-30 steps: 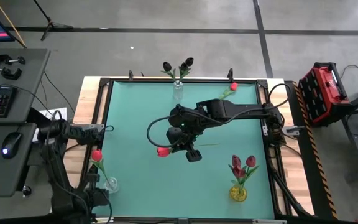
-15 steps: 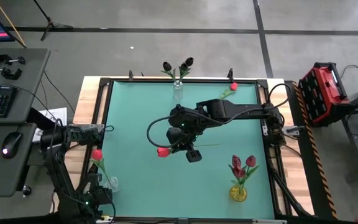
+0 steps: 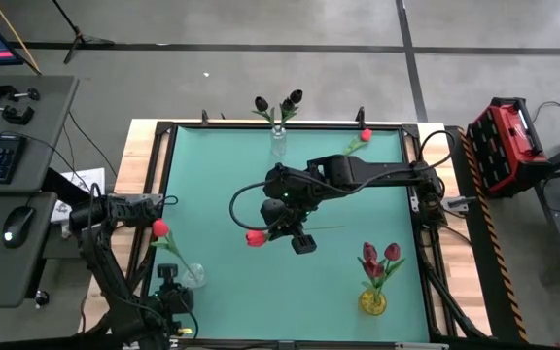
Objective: Sort flowers into vase by color
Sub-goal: Put the bottom red tulip into the bottom transparent vase
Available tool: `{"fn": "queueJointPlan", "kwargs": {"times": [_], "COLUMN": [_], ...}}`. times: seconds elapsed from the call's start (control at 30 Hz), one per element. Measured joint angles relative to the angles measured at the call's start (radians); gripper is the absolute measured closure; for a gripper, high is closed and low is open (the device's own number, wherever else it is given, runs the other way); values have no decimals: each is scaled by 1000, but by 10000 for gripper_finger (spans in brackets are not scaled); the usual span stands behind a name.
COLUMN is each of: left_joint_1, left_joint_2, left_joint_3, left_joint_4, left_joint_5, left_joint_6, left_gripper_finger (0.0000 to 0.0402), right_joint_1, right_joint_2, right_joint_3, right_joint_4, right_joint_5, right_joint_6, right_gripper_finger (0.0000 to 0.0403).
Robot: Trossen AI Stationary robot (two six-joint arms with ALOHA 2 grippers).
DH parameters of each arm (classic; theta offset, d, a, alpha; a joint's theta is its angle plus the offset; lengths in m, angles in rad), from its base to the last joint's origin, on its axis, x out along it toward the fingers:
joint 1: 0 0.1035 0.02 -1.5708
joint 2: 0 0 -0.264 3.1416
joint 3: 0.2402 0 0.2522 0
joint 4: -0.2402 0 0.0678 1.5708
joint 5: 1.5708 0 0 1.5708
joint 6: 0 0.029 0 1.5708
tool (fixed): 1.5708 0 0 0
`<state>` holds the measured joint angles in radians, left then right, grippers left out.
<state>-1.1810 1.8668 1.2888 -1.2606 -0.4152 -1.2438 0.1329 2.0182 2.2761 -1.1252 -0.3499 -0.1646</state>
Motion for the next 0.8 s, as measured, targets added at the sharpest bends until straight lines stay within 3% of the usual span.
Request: {"fn": "queueJointPlan", "kwargs": {"times": [0.1, 0.23, 0.33, 0.47, 0.6, 0.7, 0.8], "left_joint_1": [11, 1, -46, -129, -193, -199, -200], "left_joint_2": [0, -26, -90, -229, -412, -559, -699], "left_joint_3": [0, 10, 14, 14, 15, 16, 16], "left_joint_4": [0, 18, 51, 120, 207, 248, 309], "left_joint_5": [10, 152, 239, 253, 141, -24, -219], "left_joint_6": [0, 41, 19, -66, -175, -225, -161], "left_gripper_finger": [401, 401, 401, 401, 402, 401, 402], "right_joint_1": [0, 0, -3, -4, -4, -4, -4], "right_joint_2": [0, 0, 0, 0, 0, 0, 0], "right_joint_3": [0, 0, 0, 0, 0, 0, 0], "right_joint_4": [0, 0, 0, 0, 3, 35, 99], "right_joint_5": [-2, -27, -42, -43, -43, -43, -47], "right_joint_6": [1, 19, 54, 55, 34, 10, 16], "right_gripper_finger": [403, 403, 403, 403, 403, 403, 403]}}
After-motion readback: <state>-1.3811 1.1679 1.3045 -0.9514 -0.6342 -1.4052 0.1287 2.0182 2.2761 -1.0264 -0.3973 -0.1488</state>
